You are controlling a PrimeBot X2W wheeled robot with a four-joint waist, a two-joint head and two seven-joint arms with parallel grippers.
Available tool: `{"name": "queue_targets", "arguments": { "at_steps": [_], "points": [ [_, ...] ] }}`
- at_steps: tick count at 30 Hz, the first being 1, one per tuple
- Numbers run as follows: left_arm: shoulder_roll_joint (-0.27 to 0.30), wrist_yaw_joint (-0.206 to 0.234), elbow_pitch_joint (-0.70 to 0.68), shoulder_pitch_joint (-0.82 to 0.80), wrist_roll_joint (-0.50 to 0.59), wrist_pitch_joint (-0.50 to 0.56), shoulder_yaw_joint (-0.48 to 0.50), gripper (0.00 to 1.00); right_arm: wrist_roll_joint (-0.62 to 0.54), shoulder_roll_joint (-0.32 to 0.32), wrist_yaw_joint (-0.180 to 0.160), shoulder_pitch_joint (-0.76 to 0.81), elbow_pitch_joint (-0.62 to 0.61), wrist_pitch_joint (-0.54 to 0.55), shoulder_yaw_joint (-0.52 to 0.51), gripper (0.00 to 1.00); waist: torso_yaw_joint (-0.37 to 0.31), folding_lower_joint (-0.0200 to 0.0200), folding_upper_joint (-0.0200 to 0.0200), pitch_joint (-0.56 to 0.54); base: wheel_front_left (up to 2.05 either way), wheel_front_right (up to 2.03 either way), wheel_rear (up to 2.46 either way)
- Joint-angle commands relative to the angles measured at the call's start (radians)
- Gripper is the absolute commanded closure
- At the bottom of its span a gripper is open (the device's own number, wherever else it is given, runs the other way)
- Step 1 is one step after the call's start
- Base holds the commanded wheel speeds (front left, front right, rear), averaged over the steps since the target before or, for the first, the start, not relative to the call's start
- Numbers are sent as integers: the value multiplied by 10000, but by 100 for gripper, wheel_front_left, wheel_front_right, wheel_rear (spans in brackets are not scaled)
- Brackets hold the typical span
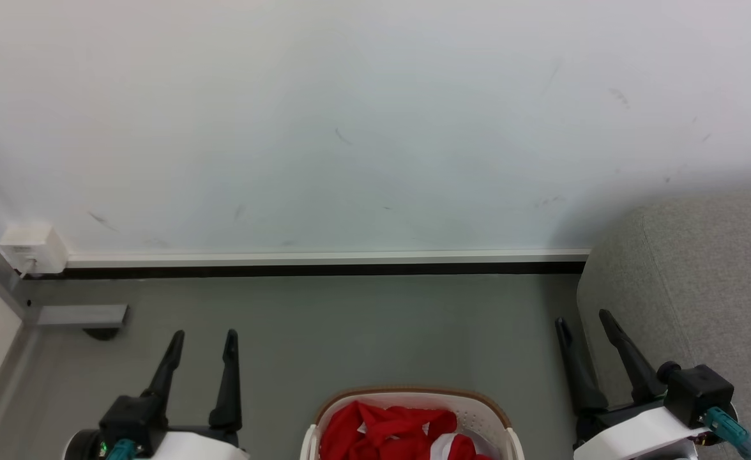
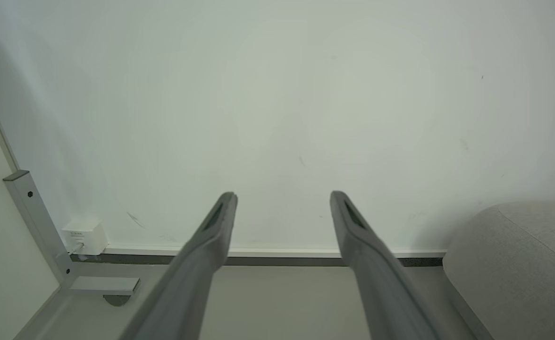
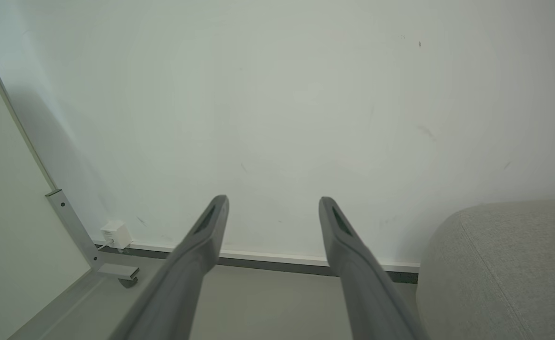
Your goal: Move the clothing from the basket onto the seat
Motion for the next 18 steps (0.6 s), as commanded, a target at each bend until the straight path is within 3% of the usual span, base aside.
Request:
{"name": "queue_targets", "arguments": {
  "at_steps": [1, 18],
  "points": [
    [80, -2, -1, -58, 210, -129, -4, 0, -189, -106, -21, -150, 16, -67, 34, 0, 1, 0, 0, -5, 0, 0, 0],
    [14, 4, 70, -54, 1113, -327, 24, 0, -856, -159, -24, -251, 145, -297, 324, 0, -63, 0, 0, -71, 0, 0, 0]
  ]
}}
